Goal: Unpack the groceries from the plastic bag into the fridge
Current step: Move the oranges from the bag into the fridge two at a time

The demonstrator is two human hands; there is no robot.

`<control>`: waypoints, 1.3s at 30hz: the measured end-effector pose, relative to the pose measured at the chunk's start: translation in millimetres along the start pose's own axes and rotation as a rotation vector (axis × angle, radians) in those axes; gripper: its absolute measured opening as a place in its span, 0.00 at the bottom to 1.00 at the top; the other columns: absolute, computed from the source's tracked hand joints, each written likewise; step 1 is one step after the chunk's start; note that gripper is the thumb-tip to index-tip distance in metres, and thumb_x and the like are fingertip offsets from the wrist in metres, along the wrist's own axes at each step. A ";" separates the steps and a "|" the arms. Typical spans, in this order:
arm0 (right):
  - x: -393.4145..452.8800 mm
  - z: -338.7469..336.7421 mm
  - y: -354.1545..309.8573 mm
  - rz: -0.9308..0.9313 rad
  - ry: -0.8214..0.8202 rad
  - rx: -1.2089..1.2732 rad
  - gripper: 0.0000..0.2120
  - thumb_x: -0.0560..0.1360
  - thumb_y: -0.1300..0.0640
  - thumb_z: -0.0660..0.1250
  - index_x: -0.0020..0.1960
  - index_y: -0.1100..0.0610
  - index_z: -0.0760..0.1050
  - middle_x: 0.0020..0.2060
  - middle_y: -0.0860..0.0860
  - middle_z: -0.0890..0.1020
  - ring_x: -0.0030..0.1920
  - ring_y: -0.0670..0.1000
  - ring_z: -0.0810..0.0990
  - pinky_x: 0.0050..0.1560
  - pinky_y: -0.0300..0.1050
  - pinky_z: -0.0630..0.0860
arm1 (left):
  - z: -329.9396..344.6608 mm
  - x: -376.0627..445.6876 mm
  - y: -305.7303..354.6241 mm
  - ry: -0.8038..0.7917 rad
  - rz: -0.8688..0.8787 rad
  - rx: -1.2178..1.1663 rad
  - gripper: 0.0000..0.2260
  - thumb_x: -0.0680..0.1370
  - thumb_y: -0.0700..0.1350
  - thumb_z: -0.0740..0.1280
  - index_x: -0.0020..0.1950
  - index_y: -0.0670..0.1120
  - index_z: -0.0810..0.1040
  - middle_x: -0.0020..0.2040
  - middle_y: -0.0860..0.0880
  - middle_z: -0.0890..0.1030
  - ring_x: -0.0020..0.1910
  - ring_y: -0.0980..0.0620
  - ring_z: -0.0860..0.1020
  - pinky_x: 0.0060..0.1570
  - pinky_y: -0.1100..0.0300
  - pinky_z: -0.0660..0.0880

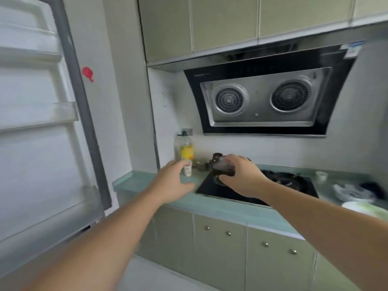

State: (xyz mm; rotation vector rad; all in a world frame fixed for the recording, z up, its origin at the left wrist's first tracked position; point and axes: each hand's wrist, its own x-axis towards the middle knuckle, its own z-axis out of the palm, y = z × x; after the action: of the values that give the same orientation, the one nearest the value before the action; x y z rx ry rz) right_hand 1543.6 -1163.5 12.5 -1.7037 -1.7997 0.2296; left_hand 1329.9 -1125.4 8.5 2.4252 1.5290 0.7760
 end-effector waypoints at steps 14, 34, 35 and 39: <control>-222.0 -217.4 228.2 0.586 0.345 -0.211 0.24 0.73 0.50 0.68 0.68 0.51 0.67 0.62 0.52 0.72 0.51 0.51 0.72 0.50 0.43 0.71 | 184.8 18.5 339.5 -0.343 0.569 -0.200 0.26 0.71 0.55 0.69 0.68 0.57 0.68 0.67 0.54 0.70 0.64 0.53 0.72 0.62 0.52 0.72; -460.7 -420.8 440.5 1.149 0.560 -0.375 0.27 0.73 0.50 0.68 0.70 0.53 0.66 0.65 0.52 0.72 0.59 0.53 0.73 0.55 0.43 0.71 | 401.7 -38.7 725.2 -0.682 1.016 -0.376 0.28 0.72 0.52 0.68 0.71 0.55 0.67 0.70 0.52 0.69 0.68 0.52 0.69 0.66 0.53 0.69; -458.3 -428.7 454.2 1.167 0.572 -0.375 0.27 0.73 0.50 0.69 0.70 0.53 0.66 0.64 0.52 0.73 0.56 0.52 0.73 0.51 0.41 0.72 | 415.3 -31.0 737.9 -0.694 1.028 -0.387 0.28 0.72 0.52 0.68 0.71 0.55 0.67 0.70 0.52 0.69 0.68 0.52 0.70 0.66 0.53 0.69; -442.7 -462.2 508.5 1.223 0.699 -0.243 0.25 0.74 0.50 0.70 0.68 0.53 0.67 0.55 0.49 0.74 0.43 0.47 0.75 0.33 0.33 0.68 | 471.9 8.3 789.4 -0.761 1.037 -0.435 0.28 0.73 0.53 0.68 0.71 0.55 0.66 0.70 0.52 0.69 0.67 0.51 0.70 0.63 0.54 0.70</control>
State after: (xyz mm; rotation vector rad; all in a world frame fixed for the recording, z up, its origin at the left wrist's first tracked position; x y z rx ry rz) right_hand 2201.6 -1645.2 -43.9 -2.4394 -0.1579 -0.0998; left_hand 2197.7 -1420.3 -68.9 2.5485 -0.1960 0.1614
